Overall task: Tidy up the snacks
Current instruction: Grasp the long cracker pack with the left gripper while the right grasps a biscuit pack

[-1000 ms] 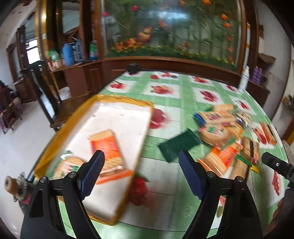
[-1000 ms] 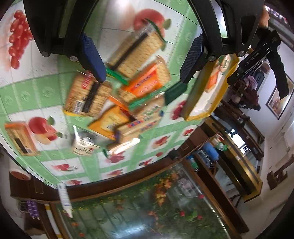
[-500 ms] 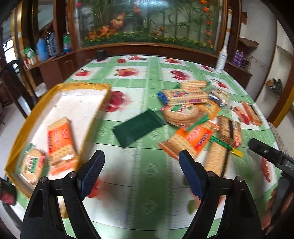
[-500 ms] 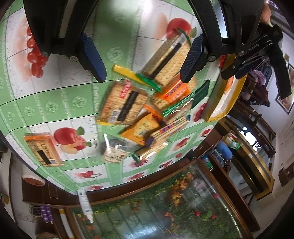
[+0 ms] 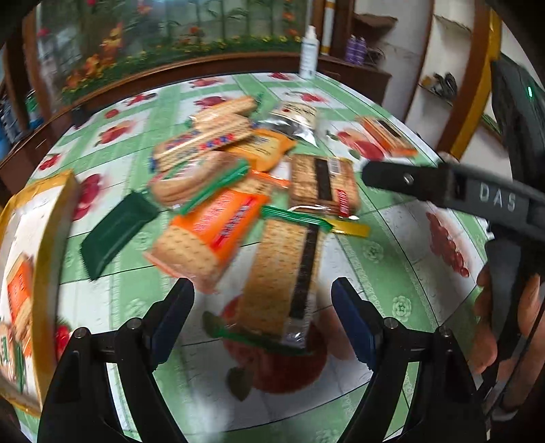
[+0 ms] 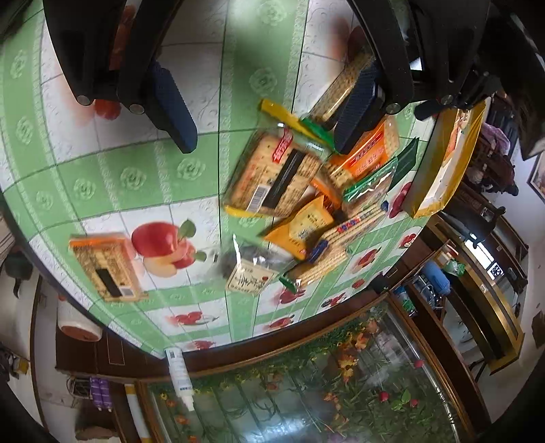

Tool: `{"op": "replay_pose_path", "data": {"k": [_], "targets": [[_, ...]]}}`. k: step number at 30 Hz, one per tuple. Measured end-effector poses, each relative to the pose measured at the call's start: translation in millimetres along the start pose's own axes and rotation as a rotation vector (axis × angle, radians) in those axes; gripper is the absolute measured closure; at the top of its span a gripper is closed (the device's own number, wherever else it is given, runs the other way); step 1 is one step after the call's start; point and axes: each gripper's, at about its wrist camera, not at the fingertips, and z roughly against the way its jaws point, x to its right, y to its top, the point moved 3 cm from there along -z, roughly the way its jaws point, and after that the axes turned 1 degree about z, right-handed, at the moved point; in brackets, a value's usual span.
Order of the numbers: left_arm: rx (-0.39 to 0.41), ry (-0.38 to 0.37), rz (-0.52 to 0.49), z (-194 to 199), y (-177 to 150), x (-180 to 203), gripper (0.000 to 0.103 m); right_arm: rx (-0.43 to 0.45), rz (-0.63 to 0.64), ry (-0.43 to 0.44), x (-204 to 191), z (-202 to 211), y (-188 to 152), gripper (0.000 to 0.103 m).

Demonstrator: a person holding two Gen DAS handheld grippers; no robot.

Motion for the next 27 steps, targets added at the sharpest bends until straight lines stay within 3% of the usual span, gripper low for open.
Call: {"op": "replay_pose_path", "data": {"k": [5, 14, 22, 27], "targets": [[-0.048, -0.041, -0.037, -16, 1, 10, 0.020, -0.036, 0.063, -0.005, -9, -14, 10, 0.019], [-0.075, -0.005, -0.040, -30, 3, 2, 0.020, -0.175, 0.140, -0.146, -23, -67, 20, 0.021], [-0.074, -0.011, -0.059, -35, 8, 5, 0.018, -0.217, 0.088, -0.175, -28, -88, 26, 0.014], [-0.073, -0.020, -0.071, -35, 8, 4, 0.018, -0.217, 0.186, -0.229, -31, -89, 22, 0.018]]}}
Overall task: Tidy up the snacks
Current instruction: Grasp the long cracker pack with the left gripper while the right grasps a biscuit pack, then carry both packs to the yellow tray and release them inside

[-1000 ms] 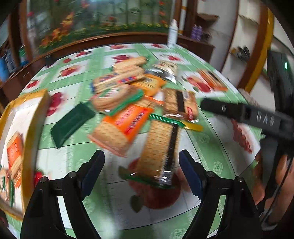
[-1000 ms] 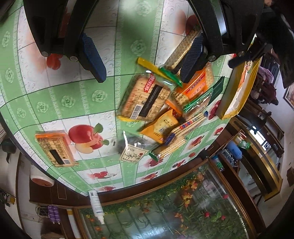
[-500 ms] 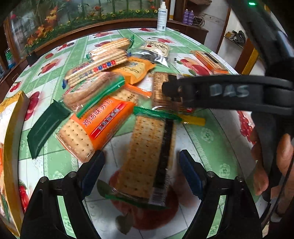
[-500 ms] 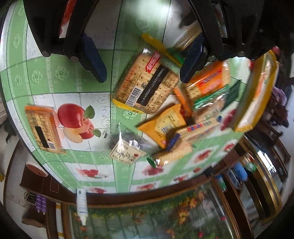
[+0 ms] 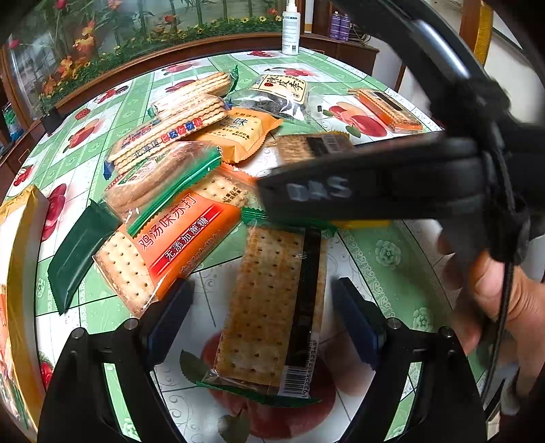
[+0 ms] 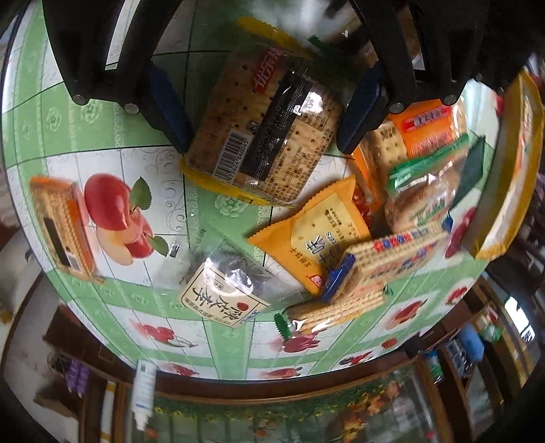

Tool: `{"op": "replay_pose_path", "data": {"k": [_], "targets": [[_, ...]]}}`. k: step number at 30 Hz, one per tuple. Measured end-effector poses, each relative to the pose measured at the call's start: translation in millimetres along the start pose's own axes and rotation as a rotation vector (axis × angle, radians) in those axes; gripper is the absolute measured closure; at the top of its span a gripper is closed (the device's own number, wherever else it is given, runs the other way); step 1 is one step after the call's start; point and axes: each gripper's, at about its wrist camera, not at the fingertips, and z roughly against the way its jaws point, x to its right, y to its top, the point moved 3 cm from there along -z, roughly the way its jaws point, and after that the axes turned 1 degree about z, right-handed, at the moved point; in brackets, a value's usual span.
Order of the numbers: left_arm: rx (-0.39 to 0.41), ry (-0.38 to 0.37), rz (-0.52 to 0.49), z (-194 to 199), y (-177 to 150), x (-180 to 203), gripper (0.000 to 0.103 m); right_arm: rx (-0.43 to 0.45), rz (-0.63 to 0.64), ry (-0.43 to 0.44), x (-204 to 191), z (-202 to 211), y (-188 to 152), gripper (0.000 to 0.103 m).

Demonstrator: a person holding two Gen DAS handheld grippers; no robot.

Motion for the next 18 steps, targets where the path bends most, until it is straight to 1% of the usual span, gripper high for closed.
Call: {"op": "replay_pose_path", "data": {"k": [1, 3, 4, 7, 8, 9, 10, 13, 18], "targets": [[0.001, -0.001, -0.003, 0, 1, 1, 0.018, -0.006, 0.011, -0.012, 3, 1, -2, 0.018], [-0.001, -0.003, -0.007, -2, 3, 3, 0.018, -0.008, 0.036, -0.027, 10, 4, -6, 0.028], [-0.002, -0.003, -0.010, -3, 5, 6, 0.018, -0.007, 0.040, -0.041, 14, 6, -8, 0.029], [0.004, 0.001, -0.009, -6, 10, 11, 0.018, 0.010, 0.039, -0.039, 25, 11, -15, 0.030], [0.004, 0.004, 0.001, -7, 11, 11, 0.021, 0.021, 0.032, -0.033, 29, 13, -18, 0.030], [0.009, 0.008, 0.006, -5, 13, 11, 0.035, 0.026, 0.028, -0.030, 30, 15, -20, 0.030], [0.013, 0.010, 0.009, -4, 14, 11, 0.055, 0.033, 0.023, -0.024, 32, 17, -22, 0.030], [0.003, 0.013, 0.010, -3, 15, 8, 0.057, 0.059, -0.009, 0.006, 43, 25, -28, 0.030], [0.024, 0.028, 0.026, 5, 6, 7, 0.058, 0.112, -0.064, 0.053, 59, 43, -33, 0.030]]}}
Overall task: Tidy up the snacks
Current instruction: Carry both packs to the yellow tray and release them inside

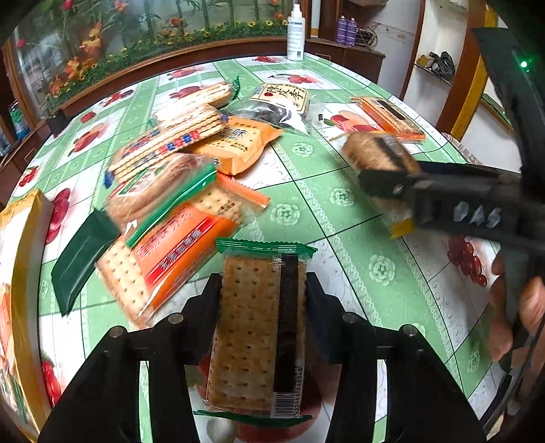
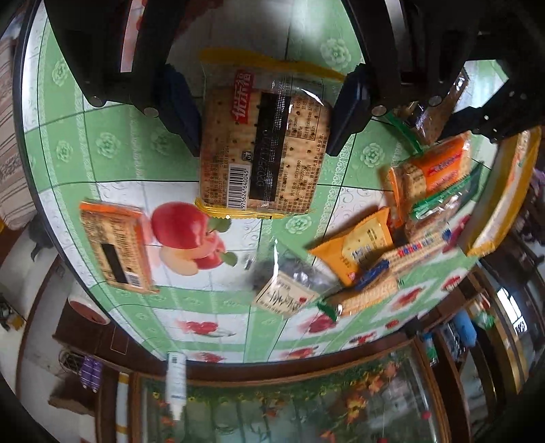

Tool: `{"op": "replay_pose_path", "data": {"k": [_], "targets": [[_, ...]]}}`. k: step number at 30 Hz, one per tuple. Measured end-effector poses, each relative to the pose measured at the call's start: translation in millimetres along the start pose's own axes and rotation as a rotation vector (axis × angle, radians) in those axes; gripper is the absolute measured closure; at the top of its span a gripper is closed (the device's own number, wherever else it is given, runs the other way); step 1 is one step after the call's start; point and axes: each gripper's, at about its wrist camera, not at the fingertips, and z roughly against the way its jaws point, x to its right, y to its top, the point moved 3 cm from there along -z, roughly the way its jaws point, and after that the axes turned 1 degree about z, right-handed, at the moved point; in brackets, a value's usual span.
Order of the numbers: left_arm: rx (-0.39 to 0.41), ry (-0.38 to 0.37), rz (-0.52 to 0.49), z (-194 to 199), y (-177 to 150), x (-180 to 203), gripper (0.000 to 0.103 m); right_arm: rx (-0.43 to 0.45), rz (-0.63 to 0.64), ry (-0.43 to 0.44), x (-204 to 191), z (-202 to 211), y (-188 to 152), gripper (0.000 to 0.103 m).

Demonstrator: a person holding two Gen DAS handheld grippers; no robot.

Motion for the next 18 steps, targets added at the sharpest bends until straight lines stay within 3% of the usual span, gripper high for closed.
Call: {"op": "replay_pose_path", "data": {"k": [9, 18], "targets": [[0.122, 0.005, 0.052, 58, -6, -16, 0.058, 0.113, -0.065, 0.155, 2, 48, 1, 0.031], [0.230, 0.178, 0.232, 115, -19, -93, 0.057, 0.191, -0.024, 0.290, -39, 83, 8, 0.031]]}}
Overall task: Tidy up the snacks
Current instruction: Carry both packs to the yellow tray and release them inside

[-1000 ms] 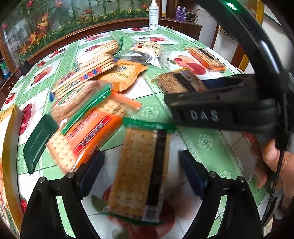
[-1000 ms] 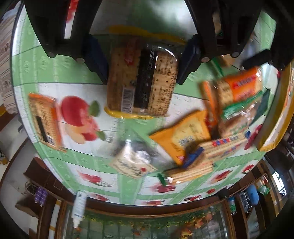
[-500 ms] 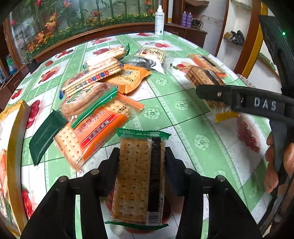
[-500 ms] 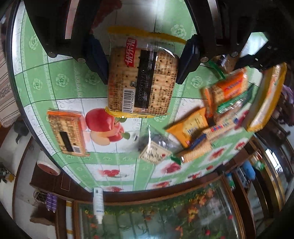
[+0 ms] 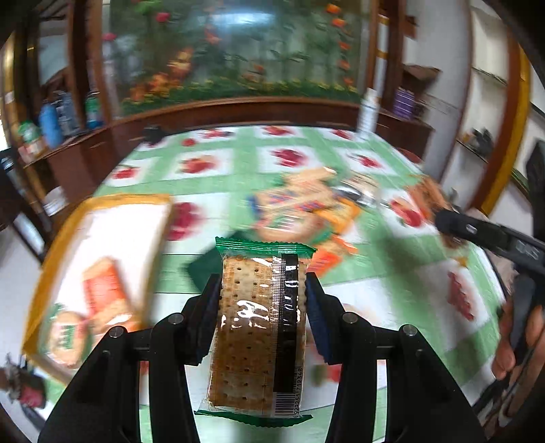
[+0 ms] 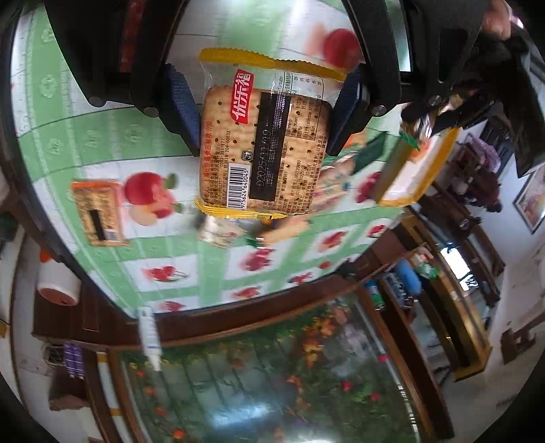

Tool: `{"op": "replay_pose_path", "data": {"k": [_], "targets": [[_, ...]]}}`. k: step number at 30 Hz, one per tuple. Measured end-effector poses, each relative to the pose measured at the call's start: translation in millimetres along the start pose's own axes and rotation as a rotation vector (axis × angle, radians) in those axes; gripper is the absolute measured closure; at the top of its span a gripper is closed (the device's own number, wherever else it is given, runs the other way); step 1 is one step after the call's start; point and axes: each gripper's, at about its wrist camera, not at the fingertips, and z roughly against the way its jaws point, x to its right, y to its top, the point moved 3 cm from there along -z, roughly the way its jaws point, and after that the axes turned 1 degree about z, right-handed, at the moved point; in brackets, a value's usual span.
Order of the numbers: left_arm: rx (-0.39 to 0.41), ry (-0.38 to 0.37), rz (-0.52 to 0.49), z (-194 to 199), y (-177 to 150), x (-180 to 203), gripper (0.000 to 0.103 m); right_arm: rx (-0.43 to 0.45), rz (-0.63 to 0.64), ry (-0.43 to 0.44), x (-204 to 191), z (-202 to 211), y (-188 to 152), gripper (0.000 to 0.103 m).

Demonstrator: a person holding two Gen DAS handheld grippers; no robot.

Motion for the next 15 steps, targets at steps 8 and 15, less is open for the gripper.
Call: {"op": "replay_pose_path", "data": {"k": [8, 15], "targets": [[0.045, 0.190, 0.114, 12, -4, -75, 0.057, -0.020, 0.082, 0.127, -63, -14, 0, 0.031], [0.060, 0.266, 0.172, 20, -14, -112, 0.057, -0.060, 0.141, 0.192, -109, -32, -8, 0.031]]}}
